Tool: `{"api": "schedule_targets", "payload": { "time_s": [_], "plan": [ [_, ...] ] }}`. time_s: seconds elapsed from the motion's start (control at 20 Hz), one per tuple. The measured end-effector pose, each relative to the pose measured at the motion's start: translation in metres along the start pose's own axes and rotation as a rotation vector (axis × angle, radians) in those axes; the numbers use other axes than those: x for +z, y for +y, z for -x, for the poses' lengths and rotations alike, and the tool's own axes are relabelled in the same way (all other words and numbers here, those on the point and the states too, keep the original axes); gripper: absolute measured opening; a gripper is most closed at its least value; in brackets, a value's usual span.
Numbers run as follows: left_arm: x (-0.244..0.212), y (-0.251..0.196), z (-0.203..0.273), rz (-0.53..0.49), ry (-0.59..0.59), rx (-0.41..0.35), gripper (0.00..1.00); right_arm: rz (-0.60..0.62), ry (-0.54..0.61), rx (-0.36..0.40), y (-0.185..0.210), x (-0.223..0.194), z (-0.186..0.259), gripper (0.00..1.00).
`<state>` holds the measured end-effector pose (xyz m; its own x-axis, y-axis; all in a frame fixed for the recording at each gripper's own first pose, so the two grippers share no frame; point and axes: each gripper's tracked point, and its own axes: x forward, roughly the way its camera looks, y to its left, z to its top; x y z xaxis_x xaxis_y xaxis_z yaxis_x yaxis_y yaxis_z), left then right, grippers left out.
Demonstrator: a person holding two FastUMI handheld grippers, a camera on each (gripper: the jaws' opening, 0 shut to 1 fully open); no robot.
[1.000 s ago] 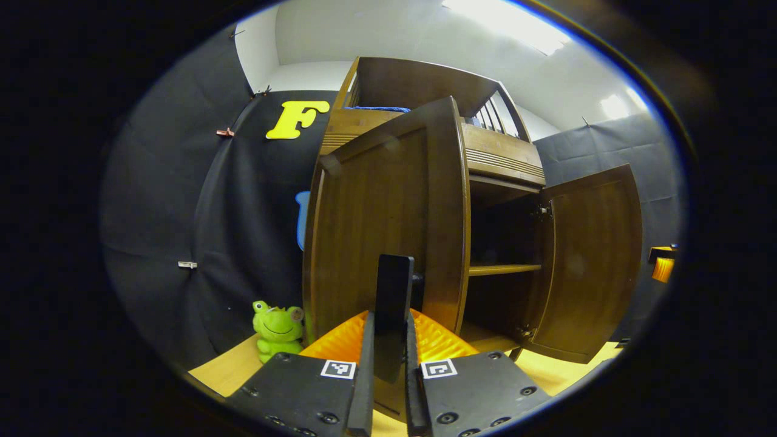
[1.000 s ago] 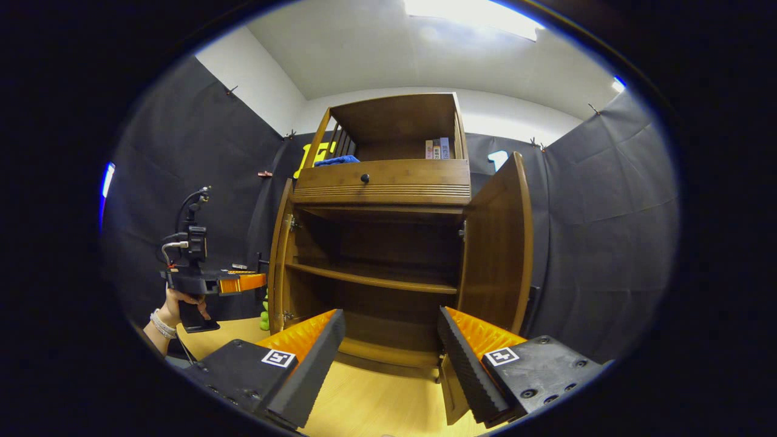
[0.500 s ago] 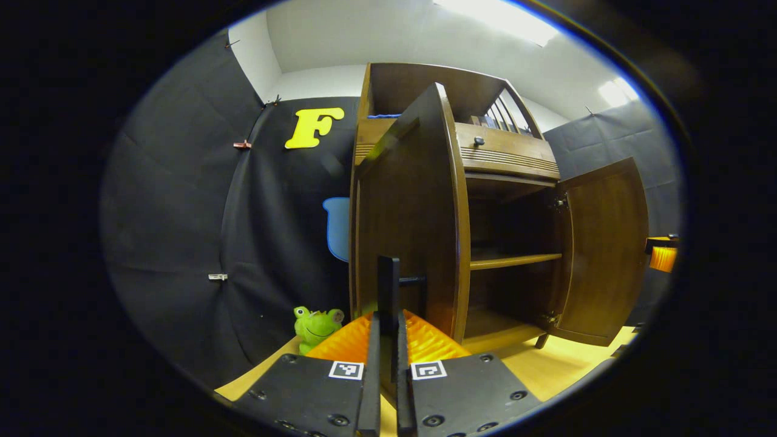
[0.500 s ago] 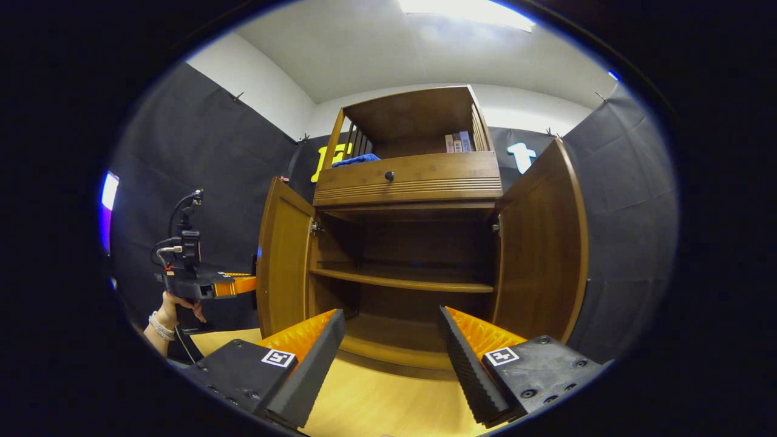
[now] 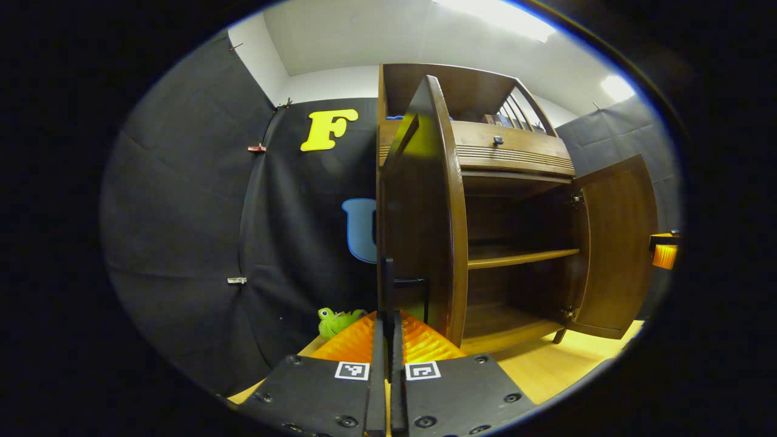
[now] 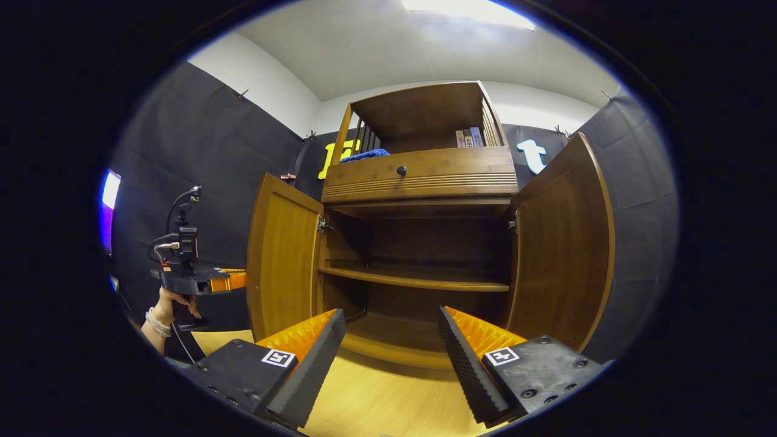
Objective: Open the right door of the double-door shoe cabinet with the right hand, and open the left door with the left hand.
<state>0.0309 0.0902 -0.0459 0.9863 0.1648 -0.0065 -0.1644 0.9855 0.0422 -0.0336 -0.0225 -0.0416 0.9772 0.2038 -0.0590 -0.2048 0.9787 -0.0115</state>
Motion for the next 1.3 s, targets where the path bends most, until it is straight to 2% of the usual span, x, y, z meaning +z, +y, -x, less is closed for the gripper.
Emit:
{"api": "schedule_targets", "payload": {
  "time_s": [0.2, 0.3, 0.35, 0.4, 0.5, 0.55, 0.6, 0.7, 0.95, 1.15, 1.25, 1.3],
  "plan": [
    [0.0, 0.021, 0.003, -0.002, -0.002, 0.038, 0.04, -0.004, -0.002, -0.012, 0.003, 0.002, -0.006, 0.97],
    [0.0, 0.022, 0.0, 0.021, 0.003, 0.024, 0.03, -0.003, -0.006, -0.018, 0.005, 0.002, -0.009, 0.97],
    [0.001, 0.023, -0.001, 0.023, 0.006, 0.022, 0.07, -0.005, -0.009, -0.016, 0.007, 0.003, -0.011, 0.97],
    [-0.001, 0.025, 0.0, 0.017, 0.011, 0.024, 0.03, -0.007, -0.012, -0.011, 0.01, 0.003, -0.013, 0.97],
    [-0.001, 0.026, 0.0, -0.005, 0.022, 0.031, 0.02, -0.012, -0.016, -0.004, 0.012, 0.002, -0.014, 0.97],
    [0.0, 0.026, 0.0, -0.015, 0.026, 0.034, 0.05, -0.014, -0.015, -0.004, 0.012, 0.001, -0.017, 0.97],
    [0.001, 0.026, 0.001, -0.029, 0.027, 0.04, 0.02, -0.015, -0.013, -0.008, 0.01, 0.0, -0.017, 0.97],
    [0.003, 0.027, 0.004, -0.049, 0.024, 0.048, 0.05, -0.021, -0.006, -0.019, 0.005, -0.001, -0.02, 0.97],
    [0.008, 0.036, 0.018, -0.004, 0.036, 0.055, 0.05, -0.027, -0.003, -0.039, 0.0, -0.002, -0.019, 0.97],
    [0.028, 0.057, 0.045, -0.077, 0.008, 0.139, 0.05, -0.028, 0.002, -0.042, 0.002, -0.001, -0.02, 0.97],
    [0.039, 0.048, 0.063, -0.044, -0.002, 0.115, 0.05, -0.024, 0.005, -0.044, 0.004, 0.001, -0.022, 0.97],
    [0.044, 0.032, 0.071, -0.012, -0.006, 0.068, 0.03, -0.022, 0.009, -0.045, 0.006, 0.001, -0.023, 0.97]
  ]
}}
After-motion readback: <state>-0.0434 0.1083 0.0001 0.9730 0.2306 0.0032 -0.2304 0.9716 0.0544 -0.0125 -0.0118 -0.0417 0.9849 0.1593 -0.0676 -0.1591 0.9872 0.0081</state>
